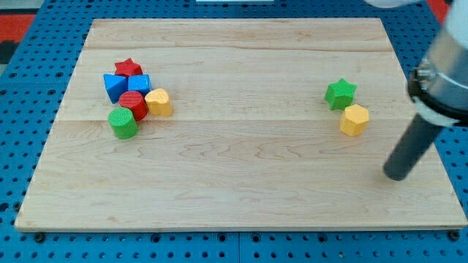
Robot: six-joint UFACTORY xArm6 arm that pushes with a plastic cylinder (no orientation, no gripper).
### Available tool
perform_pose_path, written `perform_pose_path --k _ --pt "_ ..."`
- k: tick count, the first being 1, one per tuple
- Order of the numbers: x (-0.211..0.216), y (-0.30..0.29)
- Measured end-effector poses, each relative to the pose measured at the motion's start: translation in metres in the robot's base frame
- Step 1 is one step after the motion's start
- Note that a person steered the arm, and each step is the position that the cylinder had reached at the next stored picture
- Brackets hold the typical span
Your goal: Move the green star parallel to the red star to the right
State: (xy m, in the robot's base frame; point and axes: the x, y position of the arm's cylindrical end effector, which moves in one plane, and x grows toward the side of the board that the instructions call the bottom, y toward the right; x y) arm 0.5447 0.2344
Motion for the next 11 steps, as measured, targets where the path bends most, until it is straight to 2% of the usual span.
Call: perform_pose_path --k 1,2,3,4,8,9,10,11 --pt "0.0 0.05" --pt "-0.03 0.051" --pt "-0.078 0.026" --pt "-0.098 0.024" --pt "-0.16 -0.093" --pt "-0.191 -0.146" --pt "-0.205 -0.17" --pt "-0.194 -0.159"
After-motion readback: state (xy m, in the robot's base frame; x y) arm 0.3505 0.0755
